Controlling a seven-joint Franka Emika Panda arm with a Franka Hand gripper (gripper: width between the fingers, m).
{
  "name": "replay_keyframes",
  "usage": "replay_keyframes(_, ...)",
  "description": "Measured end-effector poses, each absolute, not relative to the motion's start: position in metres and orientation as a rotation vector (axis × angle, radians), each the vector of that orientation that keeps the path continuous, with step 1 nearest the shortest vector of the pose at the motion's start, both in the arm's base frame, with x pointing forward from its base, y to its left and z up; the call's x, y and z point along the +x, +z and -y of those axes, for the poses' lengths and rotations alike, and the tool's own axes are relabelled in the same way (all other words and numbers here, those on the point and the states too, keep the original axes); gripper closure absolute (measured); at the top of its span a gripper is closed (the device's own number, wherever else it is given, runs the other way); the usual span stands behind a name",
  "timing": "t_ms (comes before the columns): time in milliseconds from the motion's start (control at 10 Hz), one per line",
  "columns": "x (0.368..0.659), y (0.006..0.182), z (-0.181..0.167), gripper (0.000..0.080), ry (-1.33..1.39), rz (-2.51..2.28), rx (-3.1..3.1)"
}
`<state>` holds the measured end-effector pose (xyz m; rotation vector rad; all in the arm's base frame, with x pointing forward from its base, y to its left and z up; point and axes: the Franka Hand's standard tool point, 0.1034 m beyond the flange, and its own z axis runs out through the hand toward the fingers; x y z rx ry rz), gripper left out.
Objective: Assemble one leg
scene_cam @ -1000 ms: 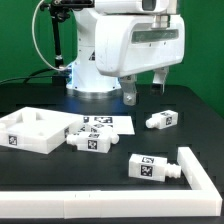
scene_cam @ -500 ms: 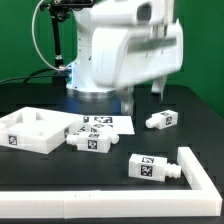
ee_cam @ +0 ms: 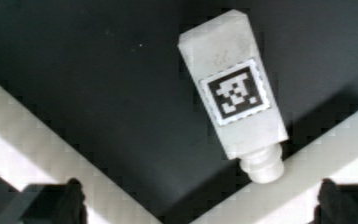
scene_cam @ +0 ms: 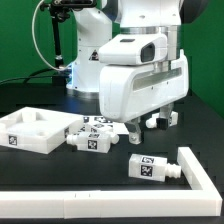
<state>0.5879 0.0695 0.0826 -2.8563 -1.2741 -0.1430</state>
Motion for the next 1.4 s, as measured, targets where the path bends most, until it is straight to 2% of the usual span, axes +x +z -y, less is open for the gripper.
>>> replay_keyframes(100, 0.586, 0.078, -0.07, 0.015, -0.147, 1.274, -2.856)
replay_keyframes(300, 0.568, 0.035, -0.071, 0.015, -0.17, 1.265, -2.851)
replay_keyframes(500, 0.569, 0.015, -0.071, 0.015, -0.21, 1.257, -2.853)
replay_keyframes(600, 0.569, 0.011, -0.07, 0.015, -0.218, 1.252, -2.855)
replay_keyframes(800, 0.569, 0.012, -0.07, 0.0161, -0.217, 1.253, -2.854)
replay_keyframes(900, 0.569, 0.012, -0.07, 0.0334, -0.217, 1.253, -2.854)
replay_keyframes(1000, 0.569, 0.012, -0.07, 0.0334, -0.217, 1.253, -2.854)
replay_keyframes(1100, 0.569, 0.012, -0.07, 0.052, -0.217, 1.253, -2.855)
replay_keyframes(1200, 0.567, 0.013, -0.071, 0.0518, -0.217, 1.231, -2.863)
replay_keyframes(1400, 0.534, 0.029, -0.075, 0.0518, -0.183, 1.079, -2.92)
